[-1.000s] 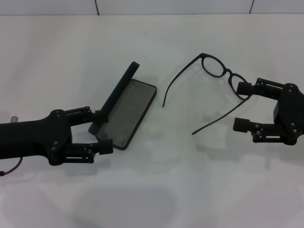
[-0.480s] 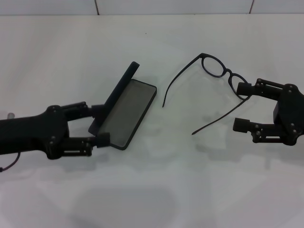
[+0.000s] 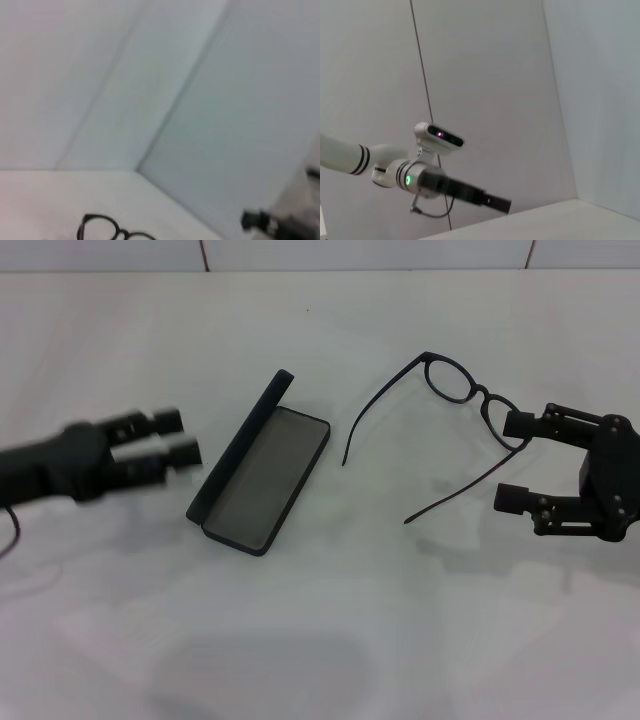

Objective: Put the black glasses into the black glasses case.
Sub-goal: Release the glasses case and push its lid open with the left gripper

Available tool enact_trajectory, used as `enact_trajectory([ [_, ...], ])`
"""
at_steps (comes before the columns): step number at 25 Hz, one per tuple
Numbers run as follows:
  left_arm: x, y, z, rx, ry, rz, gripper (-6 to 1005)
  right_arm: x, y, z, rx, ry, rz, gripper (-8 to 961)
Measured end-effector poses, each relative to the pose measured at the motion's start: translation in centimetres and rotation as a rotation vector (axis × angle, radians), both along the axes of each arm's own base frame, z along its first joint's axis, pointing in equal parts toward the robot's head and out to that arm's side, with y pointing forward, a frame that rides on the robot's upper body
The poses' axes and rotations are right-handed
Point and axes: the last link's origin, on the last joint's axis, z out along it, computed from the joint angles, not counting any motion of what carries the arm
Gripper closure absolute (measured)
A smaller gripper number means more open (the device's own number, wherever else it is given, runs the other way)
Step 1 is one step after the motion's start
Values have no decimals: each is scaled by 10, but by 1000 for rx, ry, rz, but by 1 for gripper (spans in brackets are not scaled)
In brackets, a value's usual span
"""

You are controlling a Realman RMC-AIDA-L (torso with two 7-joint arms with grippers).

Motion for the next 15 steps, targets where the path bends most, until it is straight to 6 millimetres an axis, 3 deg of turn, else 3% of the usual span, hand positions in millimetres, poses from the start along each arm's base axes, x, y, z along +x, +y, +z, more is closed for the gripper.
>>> enact_trajectory([
  [6, 18, 20, 23, -95, -23, 130, 111, 1, 1, 0, 6, -5, -9, 95],
  [15, 73, 69, 37, -315, 169, 278, 113, 5, -2, -1, 14, -7, -17, 95],
])
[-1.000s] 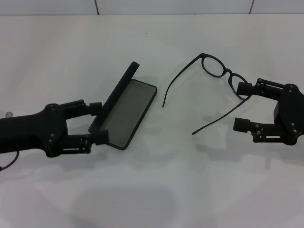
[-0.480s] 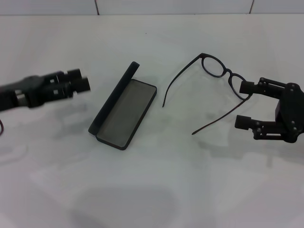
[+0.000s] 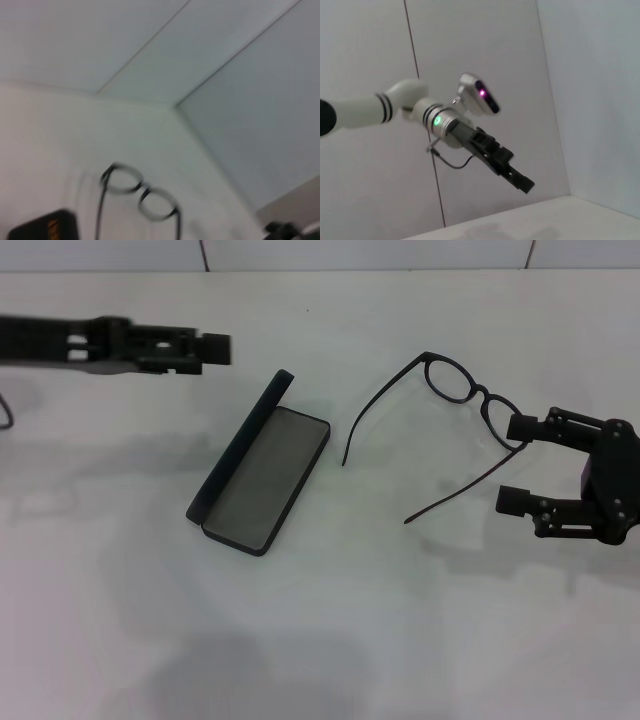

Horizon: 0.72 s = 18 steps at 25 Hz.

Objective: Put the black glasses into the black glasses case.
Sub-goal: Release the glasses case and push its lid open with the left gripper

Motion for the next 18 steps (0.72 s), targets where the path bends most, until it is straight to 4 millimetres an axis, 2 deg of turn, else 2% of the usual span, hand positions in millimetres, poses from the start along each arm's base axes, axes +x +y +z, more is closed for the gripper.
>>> enact_trajectory([
  [6, 46, 29, -8, -96, 274, 50, 113, 4, -3, -1, 17, -6, 2, 95],
  [9, 60, 39, -16, -110, 401, 72, 114, 4, -3, -2, 21, -7, 4, 96],
  [14, 66, 47, -33, -84, 631, 117, 114, 6, -4, -3, 33, -10, 10, 96],
  [18, 71, 45, -53, -80, 721, 111, 115, 8, -5, -5, 41, -10, 2, 95],
])
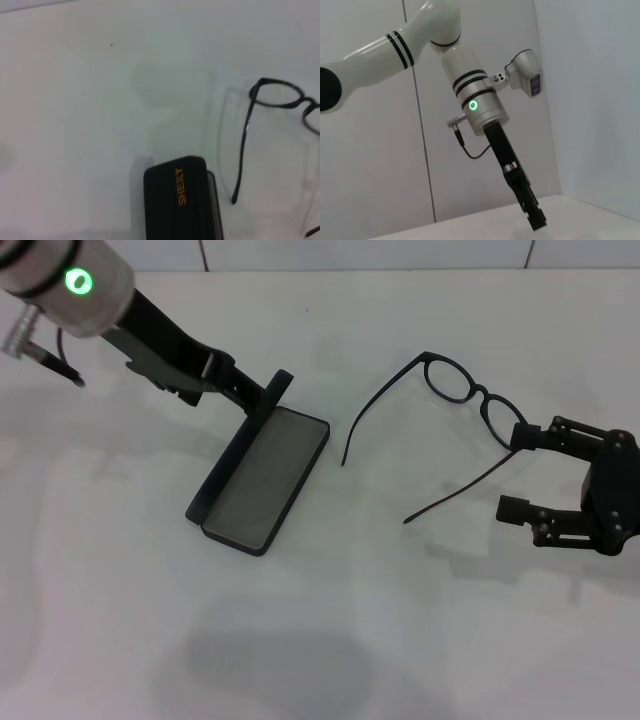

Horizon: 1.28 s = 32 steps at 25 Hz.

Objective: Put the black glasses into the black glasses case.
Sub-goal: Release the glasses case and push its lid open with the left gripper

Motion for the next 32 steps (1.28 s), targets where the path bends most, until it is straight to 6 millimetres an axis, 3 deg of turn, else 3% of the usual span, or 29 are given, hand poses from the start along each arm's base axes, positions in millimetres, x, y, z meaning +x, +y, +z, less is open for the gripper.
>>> enact_trajectory([
  [6, 2, -2, -27, -7, 85, -26, 116, 1, 0, -1, 5, -2, 1, 96],
  [12, 4, -1, -41, -7, 123, -58, 116, 2, -1, -1, 6, -2, -3, 96],
  [20, -7, 0, -68, -26, 183, -81, 117, 7, -2, -1, 17, -13, -26, 96],
  [32, -13, 5, -69, 1, 225, -89, 119, 9, 2, -3, 30, -31, -46, 97],
])
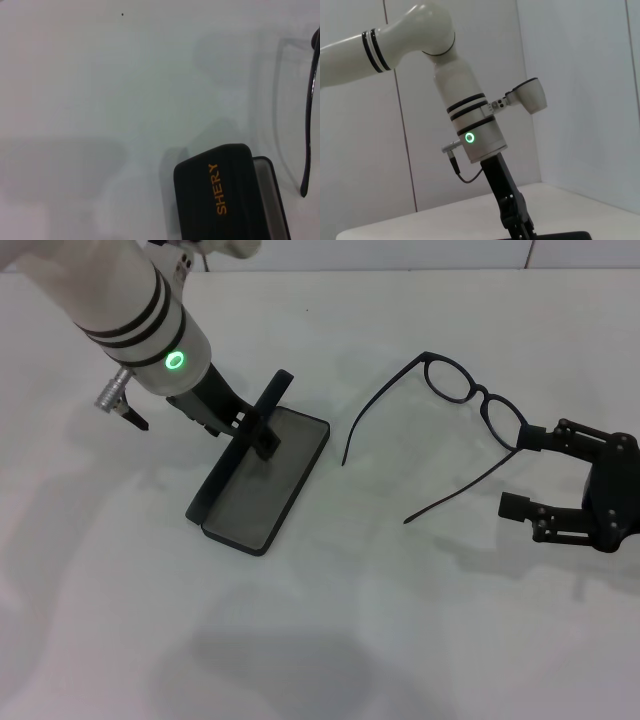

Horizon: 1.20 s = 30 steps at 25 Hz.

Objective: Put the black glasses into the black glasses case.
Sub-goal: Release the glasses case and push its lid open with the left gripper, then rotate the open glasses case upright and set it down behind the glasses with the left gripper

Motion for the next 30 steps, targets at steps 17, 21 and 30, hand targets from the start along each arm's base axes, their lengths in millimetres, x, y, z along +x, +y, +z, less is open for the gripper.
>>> enact_trajectory([
  [17, 5, 0, 0, -14, -1, -35, 730, 1, 2, -2, 2, -9, -13, 97],
  [21, 7, -1, -2, -32, -14, -61, 788, 1, 3, -2, 5, -9, -16, 97],
  [30, 25, -2, -11, -75, -109, -179, 803, 1, 3, -2, 8, -9, -19, 97],
])
